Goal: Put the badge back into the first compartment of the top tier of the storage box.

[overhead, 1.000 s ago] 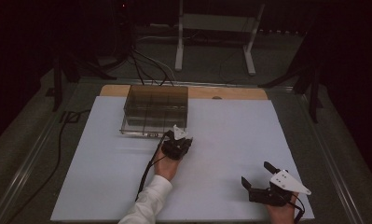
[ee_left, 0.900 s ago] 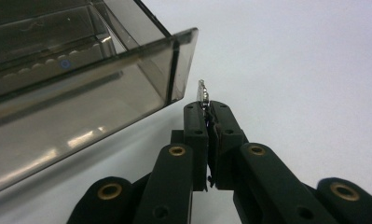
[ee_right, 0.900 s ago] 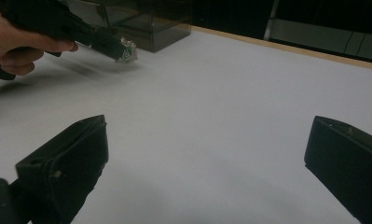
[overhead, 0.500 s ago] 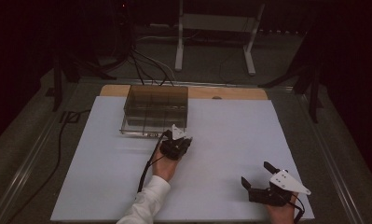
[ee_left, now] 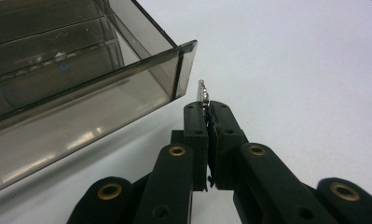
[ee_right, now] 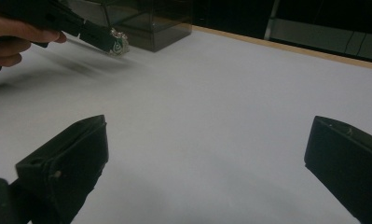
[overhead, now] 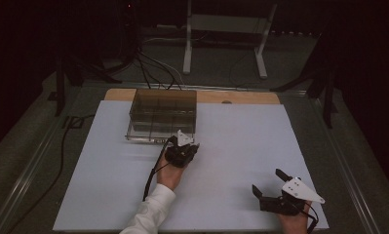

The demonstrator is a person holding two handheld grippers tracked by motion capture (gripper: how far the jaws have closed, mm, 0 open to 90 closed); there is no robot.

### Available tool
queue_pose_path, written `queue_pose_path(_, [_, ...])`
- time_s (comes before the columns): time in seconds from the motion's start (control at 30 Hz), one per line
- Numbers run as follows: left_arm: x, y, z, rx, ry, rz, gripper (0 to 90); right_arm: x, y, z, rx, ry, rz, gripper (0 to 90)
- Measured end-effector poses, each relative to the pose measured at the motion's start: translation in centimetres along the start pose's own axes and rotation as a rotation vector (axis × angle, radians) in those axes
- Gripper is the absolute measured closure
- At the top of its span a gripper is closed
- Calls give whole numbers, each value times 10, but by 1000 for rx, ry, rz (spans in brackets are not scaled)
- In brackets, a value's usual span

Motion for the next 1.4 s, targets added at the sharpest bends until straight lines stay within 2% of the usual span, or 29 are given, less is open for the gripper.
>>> queue_pose_path(1.07, [-2,-16,4,12,2,-2,883,-1,1,0,-2,-2,2,0])
queue_pose_path(1.4, [1,-21,6,21,2,-14,883,0,0,0,-2,-1,0,0])
Point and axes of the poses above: each handheld gripper's, and its own axes: y roughly forward along the jaws, z roughly out of its top, x roughly to its right, the point moved 9 cm from there along y, roughly forward along the jaws, and after that the axes turned 12 degrees about -y, right-handed, at the moved point
